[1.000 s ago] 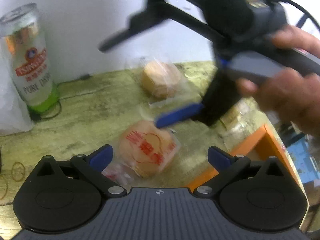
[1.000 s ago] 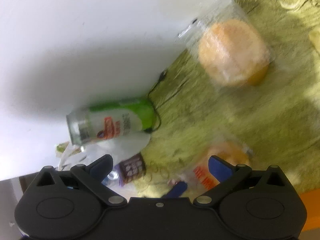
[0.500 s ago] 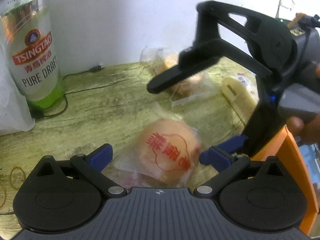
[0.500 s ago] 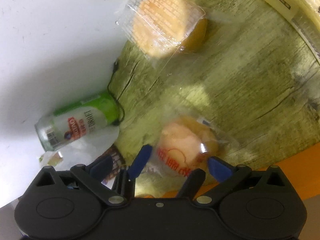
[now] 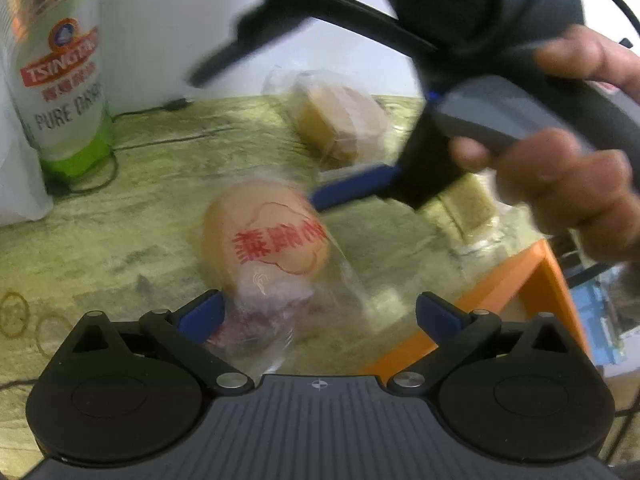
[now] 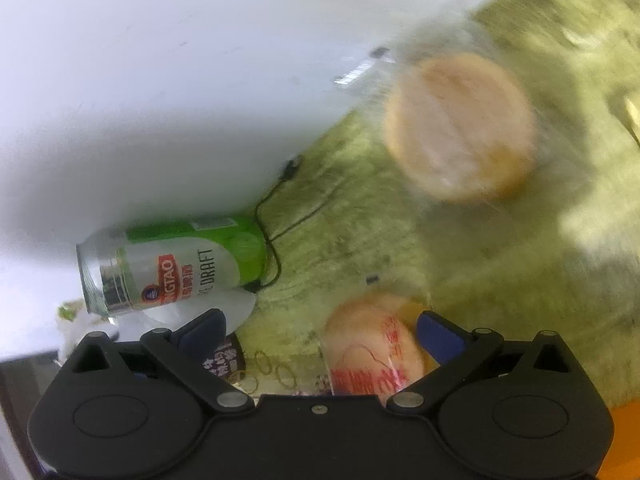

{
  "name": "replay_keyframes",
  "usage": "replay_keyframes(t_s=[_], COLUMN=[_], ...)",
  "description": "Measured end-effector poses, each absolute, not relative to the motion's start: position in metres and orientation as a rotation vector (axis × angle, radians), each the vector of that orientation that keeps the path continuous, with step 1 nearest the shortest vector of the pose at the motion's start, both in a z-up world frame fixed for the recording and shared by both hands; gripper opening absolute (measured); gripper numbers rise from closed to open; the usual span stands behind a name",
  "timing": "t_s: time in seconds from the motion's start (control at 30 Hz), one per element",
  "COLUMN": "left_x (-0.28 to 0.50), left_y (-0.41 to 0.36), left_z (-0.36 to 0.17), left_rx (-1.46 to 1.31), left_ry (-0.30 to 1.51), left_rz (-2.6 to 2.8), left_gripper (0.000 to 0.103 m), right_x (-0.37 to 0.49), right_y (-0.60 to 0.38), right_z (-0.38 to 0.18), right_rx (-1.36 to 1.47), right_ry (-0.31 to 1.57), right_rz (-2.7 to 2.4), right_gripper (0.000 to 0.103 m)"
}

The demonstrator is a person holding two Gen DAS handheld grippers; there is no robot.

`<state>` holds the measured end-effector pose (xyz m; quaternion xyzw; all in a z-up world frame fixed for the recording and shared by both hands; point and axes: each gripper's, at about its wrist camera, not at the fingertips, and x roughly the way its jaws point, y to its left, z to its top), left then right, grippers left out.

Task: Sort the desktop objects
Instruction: 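Position the open right tool around the red-printed round cake packet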

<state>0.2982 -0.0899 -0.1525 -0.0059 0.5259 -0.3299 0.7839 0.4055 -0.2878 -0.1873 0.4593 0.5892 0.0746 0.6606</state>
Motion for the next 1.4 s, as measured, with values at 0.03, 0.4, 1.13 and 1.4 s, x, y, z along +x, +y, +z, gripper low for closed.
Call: replay_keyframes(t_s=[0.03,0.4,1.13,1.4], left_x=[0.297,0.282,0.321,0.299], left_y=[-0.092,-0.105,-0.105,-0.105], left_z=[-0.152,-0.128,-0.156,-0.148], left_rx=[-0.022,0.015,0.000,0.011], left_ry=[1.142,1.042,1.058,1.085], left_rz=[-0.728,-0.801,-0.645,-0.684], left_gripper=[0.102,0.102,0.102,0.102], right_x=[0.408,0.405,0.380,0.383], right_y=[-0.285,-0.295,-0.325,-0.332], right_z=[-0.185,-0.157,-0.206,-0.198], right_rx=[1.016,0.983,1.216,1.142], right_ry=[1.322,1.257,1.418,1.377], right_rz=[0.186,0.326,0.117,0.142], right_gripper=[0.103,0.103,0.103,0.103])
